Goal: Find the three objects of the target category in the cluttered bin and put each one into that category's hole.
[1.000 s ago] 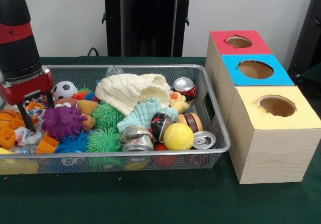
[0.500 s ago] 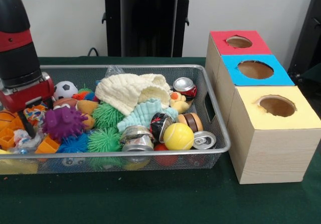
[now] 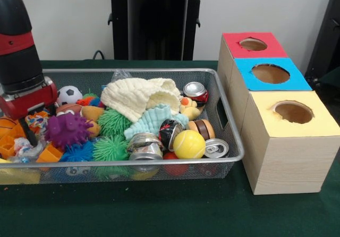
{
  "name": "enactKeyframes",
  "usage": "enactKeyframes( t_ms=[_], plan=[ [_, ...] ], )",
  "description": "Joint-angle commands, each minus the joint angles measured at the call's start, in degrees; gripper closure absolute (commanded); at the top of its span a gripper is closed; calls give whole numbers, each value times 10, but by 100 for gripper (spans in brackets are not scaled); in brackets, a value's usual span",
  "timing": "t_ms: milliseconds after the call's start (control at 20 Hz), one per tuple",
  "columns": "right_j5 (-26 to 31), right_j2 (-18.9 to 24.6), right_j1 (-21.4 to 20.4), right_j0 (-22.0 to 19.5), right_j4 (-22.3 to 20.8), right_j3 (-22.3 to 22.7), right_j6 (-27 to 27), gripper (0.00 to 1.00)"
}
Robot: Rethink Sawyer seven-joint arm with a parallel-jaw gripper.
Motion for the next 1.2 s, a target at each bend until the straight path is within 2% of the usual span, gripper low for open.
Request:
enactKeyframes(
  t_ms=[50,1200],
  plan=[
    [2,13,44,22,-34,-74,-155,0],
    [64,35,4,38,10,-88,-162,0]
  ],
)
